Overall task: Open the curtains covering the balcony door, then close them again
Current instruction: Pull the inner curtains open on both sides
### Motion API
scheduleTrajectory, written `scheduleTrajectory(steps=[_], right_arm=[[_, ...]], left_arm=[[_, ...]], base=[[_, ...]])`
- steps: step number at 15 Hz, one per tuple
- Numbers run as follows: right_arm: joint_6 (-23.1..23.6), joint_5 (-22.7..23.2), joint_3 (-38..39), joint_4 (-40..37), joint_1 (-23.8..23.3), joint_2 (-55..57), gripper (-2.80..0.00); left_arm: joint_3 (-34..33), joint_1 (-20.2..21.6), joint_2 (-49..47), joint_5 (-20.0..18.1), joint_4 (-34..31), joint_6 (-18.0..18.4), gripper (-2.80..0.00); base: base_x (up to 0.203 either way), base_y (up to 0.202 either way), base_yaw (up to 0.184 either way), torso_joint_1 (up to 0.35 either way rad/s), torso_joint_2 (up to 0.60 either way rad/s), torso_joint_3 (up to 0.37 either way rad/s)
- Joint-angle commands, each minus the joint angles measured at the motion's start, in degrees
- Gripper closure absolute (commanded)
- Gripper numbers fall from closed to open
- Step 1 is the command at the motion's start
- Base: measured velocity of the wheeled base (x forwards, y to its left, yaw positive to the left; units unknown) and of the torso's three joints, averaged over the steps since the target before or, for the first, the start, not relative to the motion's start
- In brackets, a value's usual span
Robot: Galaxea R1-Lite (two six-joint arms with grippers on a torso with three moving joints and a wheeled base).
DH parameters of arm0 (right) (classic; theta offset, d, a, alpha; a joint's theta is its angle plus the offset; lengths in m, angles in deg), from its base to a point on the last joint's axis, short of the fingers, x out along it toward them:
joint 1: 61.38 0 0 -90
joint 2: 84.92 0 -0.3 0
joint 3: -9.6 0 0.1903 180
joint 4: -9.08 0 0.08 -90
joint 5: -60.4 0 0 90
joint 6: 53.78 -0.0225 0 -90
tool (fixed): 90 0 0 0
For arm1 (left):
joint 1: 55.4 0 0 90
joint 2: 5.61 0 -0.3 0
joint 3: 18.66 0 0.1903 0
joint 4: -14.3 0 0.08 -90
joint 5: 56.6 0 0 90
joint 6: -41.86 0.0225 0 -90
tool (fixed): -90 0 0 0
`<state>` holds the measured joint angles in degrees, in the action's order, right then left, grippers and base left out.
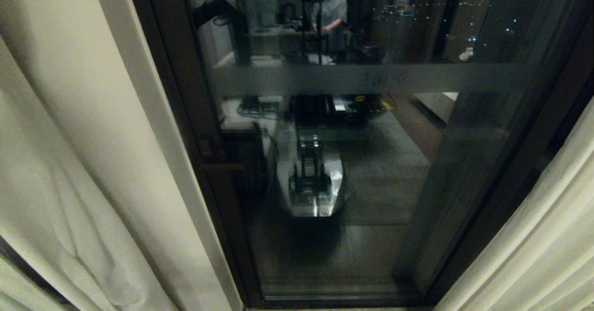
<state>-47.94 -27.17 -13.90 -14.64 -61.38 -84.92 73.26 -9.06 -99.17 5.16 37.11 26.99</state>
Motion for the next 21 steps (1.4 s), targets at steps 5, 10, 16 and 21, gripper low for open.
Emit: scheduleTrajectory(steps=[5, 10, 16, 21], right_arm=[[0.0, 0.0, 0.0, 0.0, 0.0, 0.1, 0.00], [0.0, 0.0, 0.0, 0.0, 0.0, 0.1, 0.00], [0.0, 0.0, 0.0, 0.0, 0.0, 0.1, 0.00], [0.0, 0.0, 0.0, 0.0, 0.0, 0.1, 0.00]], left_arm=[[-0.9, -1.8, 2.8, -0.1, 0.2, 0.0, 0.00], [-1.0, -1.5, 2.8, 0.0, 0.2, 0.0, 0.00], [-4.1, -1.2, 4.6, 0.3, 0.2, -0.1, -2.80], [-11.5, -0.1, 12.0, 0.4, -0.3, -0.2, -2.80]], base=[[0.000, 0.000, 0.000, 0.000, 0.00, 0.000], [0.000, 0.000, 0.000, 0.000, 0.00, 0.000], [0.000, 0.000, 0.000, 0.000, 0.00, 0.000], [0.000, 0.000, 0.000, 0.000, 0.00, 0.000]])
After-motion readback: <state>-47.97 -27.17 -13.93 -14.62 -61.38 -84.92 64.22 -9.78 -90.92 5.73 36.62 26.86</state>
